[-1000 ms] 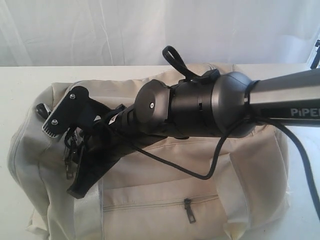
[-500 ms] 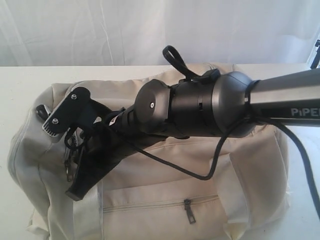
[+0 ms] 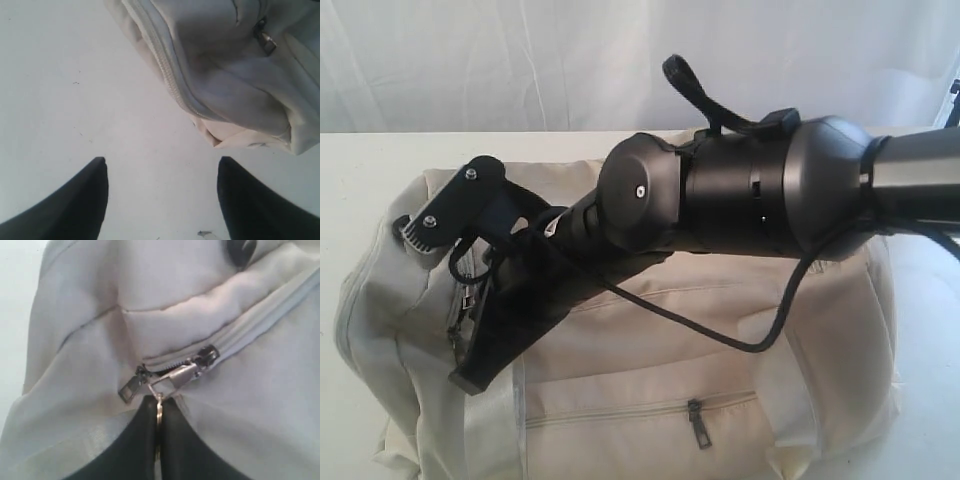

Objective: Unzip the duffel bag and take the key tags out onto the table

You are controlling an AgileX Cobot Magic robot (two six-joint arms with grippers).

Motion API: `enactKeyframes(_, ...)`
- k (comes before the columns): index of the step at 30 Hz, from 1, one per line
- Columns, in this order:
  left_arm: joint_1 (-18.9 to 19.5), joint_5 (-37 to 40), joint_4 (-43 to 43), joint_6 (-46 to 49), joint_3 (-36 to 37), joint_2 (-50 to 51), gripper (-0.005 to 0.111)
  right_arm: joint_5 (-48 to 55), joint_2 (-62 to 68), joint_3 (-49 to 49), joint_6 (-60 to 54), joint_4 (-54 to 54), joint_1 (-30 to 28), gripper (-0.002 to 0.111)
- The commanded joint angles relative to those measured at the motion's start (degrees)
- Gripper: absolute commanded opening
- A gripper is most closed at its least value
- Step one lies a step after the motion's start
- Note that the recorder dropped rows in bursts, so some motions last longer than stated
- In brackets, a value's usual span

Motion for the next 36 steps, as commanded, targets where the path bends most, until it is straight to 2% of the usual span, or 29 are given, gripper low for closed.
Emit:
enactKeyframes(1,0.1,-5.0,-4.2,1.4,0.8,-0.4,0.066,-0.5,-0.9,-2.7,1.7,-3.4,-0.2,0.0)
enactKeyframes(8,0.1,-16.4,-6.4,4.0,5.0,-0.4,0.066,3.2,-0.6,-10.6,5.2,-11.0,-1.0,0.0)
enactKeyframes(12,0.1,-25.9,-4.8,4.0,8.0,-0.4,0.067,6.1,0.8,-14.9,5.3,-11.0,-3.1,0.0)
enactKeyframes(16,0.1,-35.7,-1.4,3.8,11.0,-0.3,0.073,8.7,2.7,-17.9,5.2,-11.5,-4.1,0.0)
enactKeyframes(22,0.1,-40.1,3.0,3.6,11.7,2.6,0.075,9.8,3.8,-20.1,3.8,-11.6,-4.1,0.0)
enactKeyframes(25,0.4,-47.1,3.4,3.6,11.0,6.6,0.075,9.8,3.8,-20.1,3.8,-11.7,-4.1,0.0)
enactKeyframes(26,1.1,-46.9,3.2,2.8,9.9,8.0,0.075,9.8,3.8,-20.1,3.8,-11.7,-4.1,0.0)
enactKeyframes(28,4.5,-33.7,3.2,-1.3,4.7,12.2,0.075,11.0,3.8,-20.1,3.9,-11.7,-4.2,0.0)
enactKeyframes(29,4.9,-32.1,3.2,-1.3,3.8,12.8,0.075,11.5,3.8,-20.1,3.9,-11.7,-4.2,0.0)
enactKeyframes(33,5.3,-35.3,3.2,-1.7,3.6,13.0,0.072,12.4,3.8,-20.1,4.2,-11.7,-4.2,0.0)
enactKeyframes(36,5.3,-34.8,3.1,-4.9,5.0,13.0,0.05,12.4,3.8,-20.1,4.2,-11.7,-4.2,0.0)
